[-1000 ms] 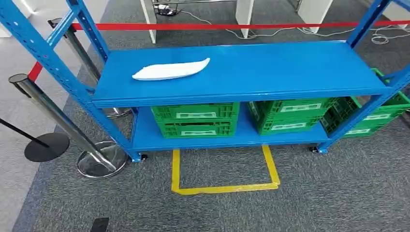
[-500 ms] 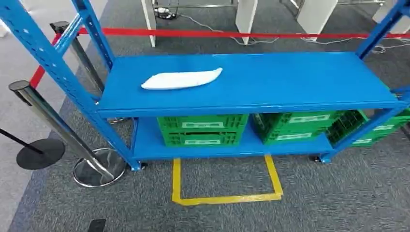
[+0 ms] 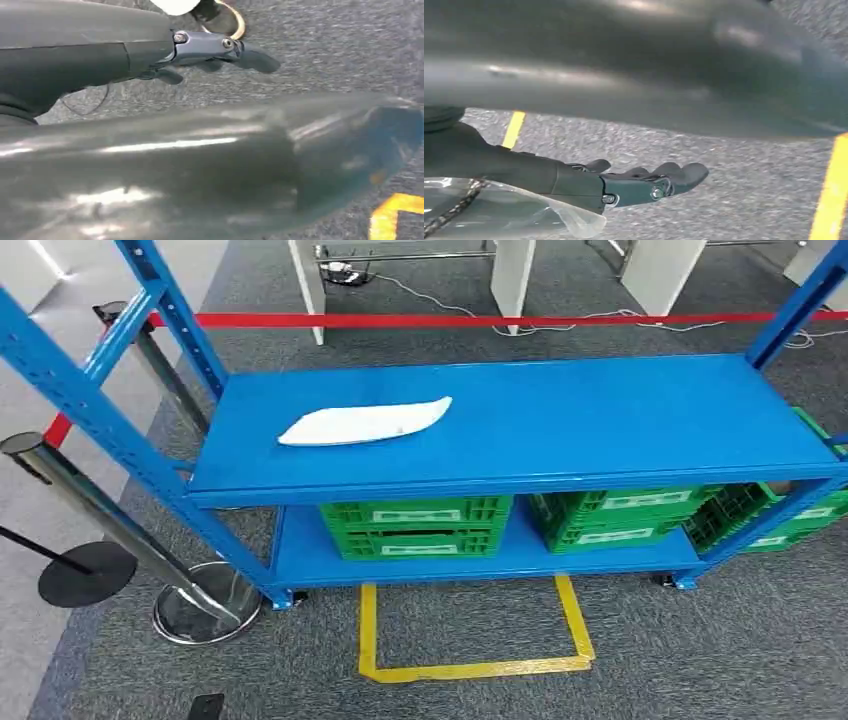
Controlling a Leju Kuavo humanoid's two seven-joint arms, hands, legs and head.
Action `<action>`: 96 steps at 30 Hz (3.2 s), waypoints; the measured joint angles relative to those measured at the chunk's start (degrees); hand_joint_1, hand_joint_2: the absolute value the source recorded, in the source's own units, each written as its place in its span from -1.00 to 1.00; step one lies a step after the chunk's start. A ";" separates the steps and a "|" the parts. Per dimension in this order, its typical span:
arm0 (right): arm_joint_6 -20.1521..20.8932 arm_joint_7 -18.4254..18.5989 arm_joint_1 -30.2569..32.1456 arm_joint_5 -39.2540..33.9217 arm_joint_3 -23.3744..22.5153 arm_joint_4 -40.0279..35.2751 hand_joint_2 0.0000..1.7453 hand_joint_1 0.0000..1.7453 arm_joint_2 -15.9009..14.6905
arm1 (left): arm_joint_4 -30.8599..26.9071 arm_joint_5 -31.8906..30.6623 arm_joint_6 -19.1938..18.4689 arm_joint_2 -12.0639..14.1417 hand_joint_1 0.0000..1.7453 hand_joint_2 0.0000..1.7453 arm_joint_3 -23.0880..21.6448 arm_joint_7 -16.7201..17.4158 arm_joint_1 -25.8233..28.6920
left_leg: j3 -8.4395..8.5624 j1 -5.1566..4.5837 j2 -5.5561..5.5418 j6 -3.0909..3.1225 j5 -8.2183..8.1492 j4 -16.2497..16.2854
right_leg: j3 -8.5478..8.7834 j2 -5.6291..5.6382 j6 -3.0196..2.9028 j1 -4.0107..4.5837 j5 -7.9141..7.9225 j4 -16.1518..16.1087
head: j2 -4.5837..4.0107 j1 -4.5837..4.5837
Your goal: Take the parts from the cabinet and place them on the table.
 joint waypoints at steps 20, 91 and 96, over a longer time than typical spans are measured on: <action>-0.17 -0.13 -0.03 0.37 -0.48 0.00 -1.00 -1.00 -0.07 | 0.00 -0.52 0.98 -0.02 -1.00 -1.00 0.04 0.72 0.14 | -1.91 0.86 0.15 1.88 6.18 -7.51 | -6.31 0.32 3.33 -0.73 -9.13 15.15 | 0.00 -0.06; 0.53 0.50 -0.04 -0.15 -3.08 -0.02 -1.00 -1.00 -0.61 | -0.02 -1.31 0.90 -0.46 -1.00 -1.00 1.33 1.51 0.07 | 1.99 0.43 0.71 -0.47 1.76 -6.78 | -0.34 0.02 0.99 -0.77 0.06 -0.11 | 0.00 -1.33; 0.70 0.02 -0.09 -0.20 -3.08 -0.02 -1.00 -1.00 -0.61 | -0.02 -1.36 0.85 -0.48 -1.00 -1.00 1.33 1.49 0.35 | -7.63 0.58 0.70 -0.91 -2.91 10.30 | 1.36 0.16 0.15 -0.49 -1.45 -0.11 | 0.00 -1.48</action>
